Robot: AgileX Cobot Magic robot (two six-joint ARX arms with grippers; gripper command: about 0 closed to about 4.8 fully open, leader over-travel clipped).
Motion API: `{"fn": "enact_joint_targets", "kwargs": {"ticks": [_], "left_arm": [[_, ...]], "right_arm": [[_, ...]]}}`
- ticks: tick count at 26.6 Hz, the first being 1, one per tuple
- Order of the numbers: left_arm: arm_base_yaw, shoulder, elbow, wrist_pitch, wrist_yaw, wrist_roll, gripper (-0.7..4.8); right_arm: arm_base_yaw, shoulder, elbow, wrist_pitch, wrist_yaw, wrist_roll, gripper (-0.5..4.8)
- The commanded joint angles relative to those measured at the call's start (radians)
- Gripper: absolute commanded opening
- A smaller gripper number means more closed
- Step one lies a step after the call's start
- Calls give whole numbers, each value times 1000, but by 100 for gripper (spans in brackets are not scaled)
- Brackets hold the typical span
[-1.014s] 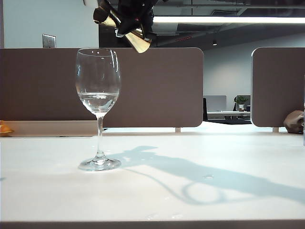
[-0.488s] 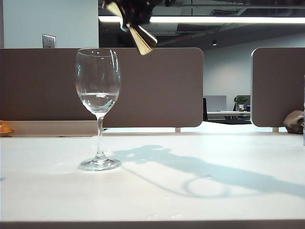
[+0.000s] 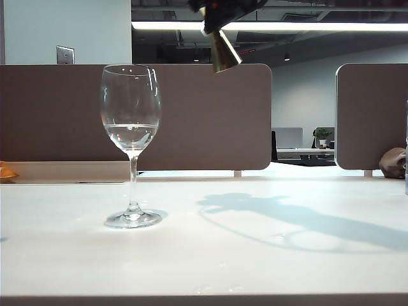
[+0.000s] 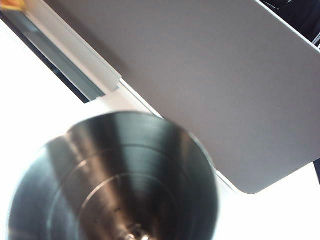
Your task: Pick up the jigger and pour the water inside into the glass.
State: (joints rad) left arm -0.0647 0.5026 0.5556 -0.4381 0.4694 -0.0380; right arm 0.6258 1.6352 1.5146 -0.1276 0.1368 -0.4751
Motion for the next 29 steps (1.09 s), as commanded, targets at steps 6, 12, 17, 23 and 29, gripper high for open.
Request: {"fn": "enact_joint_targets", "kwargs": {"ticks": [6, 12, 17, 23, 29], "left_arm": [[1, -1, 3, 31, 3, 5, -1], [0, -5, 3, 32, 6, 5, -1], [0, -40, 3, 33, 6, 4, -1], [0, -100, 3, 36, 1, 5, -1], [0, -126, 1, 55, -32, 5, -1]], "right_arm": [[-62, -186, -169, 26, -57, 80, 50], [-64, -412, -446, 89, -61, 137, 50], [-64, -528, -575, 136, -62, 181, 50], [-64, -616, -711, 203, -84, 234, 50], [-64, -625, -822, 269, -92, 276, 50]]}}
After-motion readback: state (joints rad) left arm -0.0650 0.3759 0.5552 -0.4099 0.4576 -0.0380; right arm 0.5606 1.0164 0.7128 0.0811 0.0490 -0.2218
